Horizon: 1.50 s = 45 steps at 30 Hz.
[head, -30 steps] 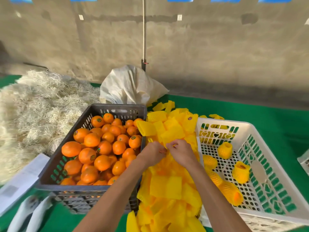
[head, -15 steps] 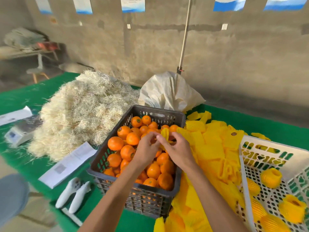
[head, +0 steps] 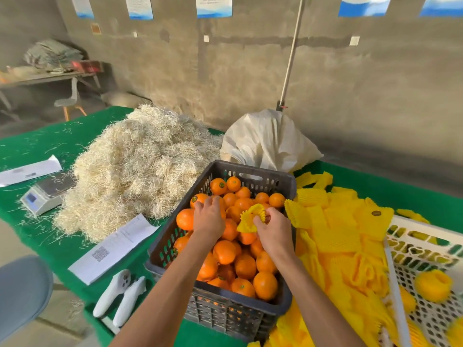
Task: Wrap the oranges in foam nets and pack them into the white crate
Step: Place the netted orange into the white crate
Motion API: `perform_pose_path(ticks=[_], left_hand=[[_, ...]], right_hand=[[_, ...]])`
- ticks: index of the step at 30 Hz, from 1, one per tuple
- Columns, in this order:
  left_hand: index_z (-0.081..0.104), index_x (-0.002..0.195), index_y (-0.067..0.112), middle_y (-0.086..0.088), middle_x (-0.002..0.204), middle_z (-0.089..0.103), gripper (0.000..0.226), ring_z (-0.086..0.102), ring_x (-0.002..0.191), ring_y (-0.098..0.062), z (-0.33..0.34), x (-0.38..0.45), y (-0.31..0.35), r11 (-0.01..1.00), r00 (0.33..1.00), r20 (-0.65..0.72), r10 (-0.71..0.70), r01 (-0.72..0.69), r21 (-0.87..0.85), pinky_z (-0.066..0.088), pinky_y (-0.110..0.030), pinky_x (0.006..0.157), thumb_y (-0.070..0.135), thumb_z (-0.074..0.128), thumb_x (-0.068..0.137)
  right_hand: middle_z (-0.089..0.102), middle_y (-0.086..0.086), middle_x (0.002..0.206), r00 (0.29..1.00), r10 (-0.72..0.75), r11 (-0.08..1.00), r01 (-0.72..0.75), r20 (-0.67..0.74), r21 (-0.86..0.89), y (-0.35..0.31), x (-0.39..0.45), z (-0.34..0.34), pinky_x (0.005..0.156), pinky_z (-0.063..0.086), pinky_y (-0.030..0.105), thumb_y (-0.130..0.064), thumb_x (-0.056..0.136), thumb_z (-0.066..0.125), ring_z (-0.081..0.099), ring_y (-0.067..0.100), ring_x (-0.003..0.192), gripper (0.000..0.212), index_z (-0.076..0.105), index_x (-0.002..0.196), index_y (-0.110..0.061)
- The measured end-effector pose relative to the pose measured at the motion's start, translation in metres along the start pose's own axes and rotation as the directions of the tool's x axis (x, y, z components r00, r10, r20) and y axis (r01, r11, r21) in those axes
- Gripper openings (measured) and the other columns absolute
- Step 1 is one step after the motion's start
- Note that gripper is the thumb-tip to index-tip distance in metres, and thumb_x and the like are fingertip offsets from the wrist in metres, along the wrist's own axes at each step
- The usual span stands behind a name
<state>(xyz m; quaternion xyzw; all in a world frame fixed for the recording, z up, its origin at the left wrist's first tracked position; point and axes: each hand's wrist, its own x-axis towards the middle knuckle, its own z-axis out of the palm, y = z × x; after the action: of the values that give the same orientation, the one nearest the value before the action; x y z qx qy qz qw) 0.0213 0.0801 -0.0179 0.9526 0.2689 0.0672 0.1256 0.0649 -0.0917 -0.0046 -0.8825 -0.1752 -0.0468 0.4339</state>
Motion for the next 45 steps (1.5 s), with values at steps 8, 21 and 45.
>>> perform_pose_path(ticks=[8, 21, 45], left_hand=[[0.067, 0.115, 0.009, -0.016, 0.118, 0.063, 0.050, 0.056, 0.115, -0.034, -0.030, -0.016, 0.004, 0.884, 0.985, -0.171, 0.011, -0.090, -0.459, 0.049, -0.049, 0.096, 0.052, 0.073, 0.091], [0.073, 0.120, 0.034, -0.010, 0.127, 0.072, 0.065, 0.065, 0.123, -0.029, -0.045, -0.064, 0.050, -0.019, 0.869, 0.462, 0.175, 0.472, -0.881, 0.056, -0.040, 0.102, 0.069, 0.086, 0.067], [0.065, 0.130, 0.023, -0.012, 0.122, 0.074, 0.048, 0.066, 0.113, -0.034, -0.012, -0.067, 0.058, -0.267, 0.799, 0.585, 0.136, 0.599, -0.755, 0.063, -0.046, 0.079, 0.055, 0.062, 0.094]], right_hand=[[0.068, 0.005, 0.111, 0.998, -0.042, 0.996, 0.038, -0.049, -0.078, 0.006, 0.009, -0.004, 0.084, 0.049, 0.028, -0.022, 0.098, 0.064, 0.063, 0.022, 0.107, 0.023, 0.067, 0.118, -0.011], [0.061, -0.001, 0.108, 0.995, -0.090, 0.994, 0.092, 0.040, -0.063, 0.007, 0.001, -0.010, 0.079, 0.052, 0.038, -0.019, 0.089, 0.071, 0.059, 0.018, 0.099, 0.016, 0.068, 0.105, -0.019], [0.059, -0.005, 0.119, 0.965, -0.260, 0.965, 0.260, 0.016, 0.033, 0.018, -0.014, -0.023, 0.086, 0.046, 0.020, -0.033, 0.105, 0.050, 0.056, 0.009, 0.107, 0.029, 0.062, 0.128, -0.020]])
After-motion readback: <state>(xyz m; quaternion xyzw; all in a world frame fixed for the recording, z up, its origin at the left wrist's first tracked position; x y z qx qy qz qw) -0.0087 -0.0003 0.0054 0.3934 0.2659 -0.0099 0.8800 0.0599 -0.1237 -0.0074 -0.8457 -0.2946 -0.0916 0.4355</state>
